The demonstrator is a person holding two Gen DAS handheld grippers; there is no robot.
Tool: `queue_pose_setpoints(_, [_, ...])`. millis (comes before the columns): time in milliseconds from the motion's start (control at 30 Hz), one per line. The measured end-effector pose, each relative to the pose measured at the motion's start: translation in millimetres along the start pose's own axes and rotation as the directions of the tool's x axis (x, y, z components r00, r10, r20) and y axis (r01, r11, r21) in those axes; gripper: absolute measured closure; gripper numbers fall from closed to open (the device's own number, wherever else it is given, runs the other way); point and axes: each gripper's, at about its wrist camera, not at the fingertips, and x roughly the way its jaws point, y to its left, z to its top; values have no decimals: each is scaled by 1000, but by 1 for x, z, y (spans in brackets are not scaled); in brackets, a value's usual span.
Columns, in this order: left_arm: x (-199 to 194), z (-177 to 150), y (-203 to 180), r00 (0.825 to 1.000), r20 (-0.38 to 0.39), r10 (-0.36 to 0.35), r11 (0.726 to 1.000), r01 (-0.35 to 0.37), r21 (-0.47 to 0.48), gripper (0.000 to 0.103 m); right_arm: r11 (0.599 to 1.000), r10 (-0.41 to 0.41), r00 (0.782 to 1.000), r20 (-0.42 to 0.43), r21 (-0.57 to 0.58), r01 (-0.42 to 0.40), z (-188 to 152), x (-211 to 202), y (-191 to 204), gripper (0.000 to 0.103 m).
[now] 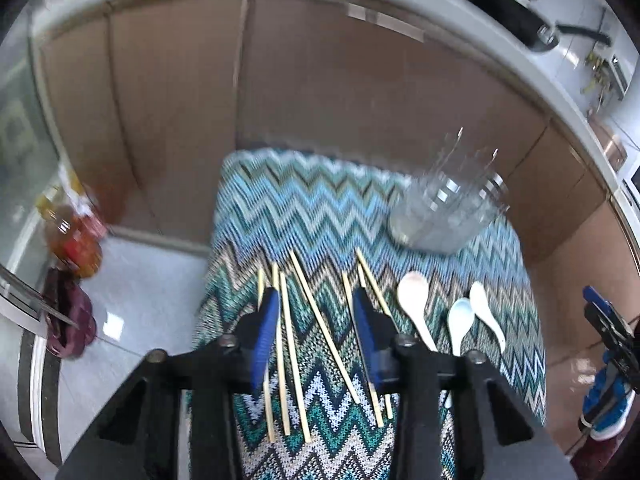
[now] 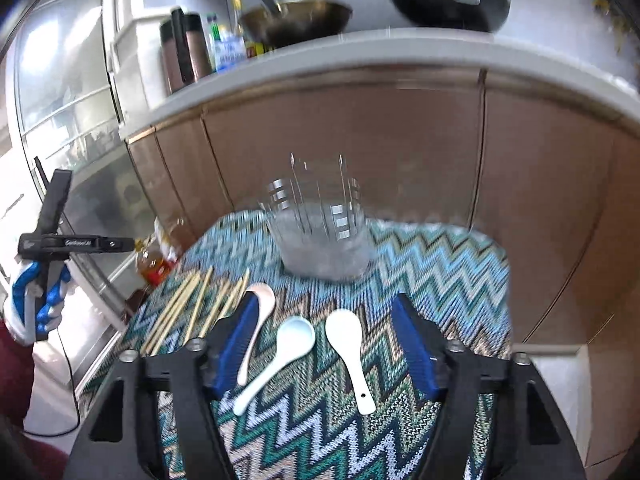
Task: Organize utensils
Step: 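Grasp a white spoon with the right tool while the left tool grasps a chopstick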
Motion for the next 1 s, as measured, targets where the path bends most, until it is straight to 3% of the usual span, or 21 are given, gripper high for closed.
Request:
queue_pose_setpoints(233, [78,26,18,979,-200,-28,998,18,-55,86,997,66,989,-129,56,-59,-11,58,-35,57])
queue_pose_setpoints(333, [105,33,24,968,-250,1,998,-16,-60,89,996,76,980,-182,69,-65,-14,77,-45,59])
queue_pose_setpoints(667, [159,42,45,937,-334,99,991,-124,-54,94,996,84,963,-257,62,-70,-24,108,-60,59])
queue_pose_setpoints(1000, [181,44,52,920,-375,116,989,-140,-39,94,995,92,953,-290,52,-80,-25,125,-63,59])
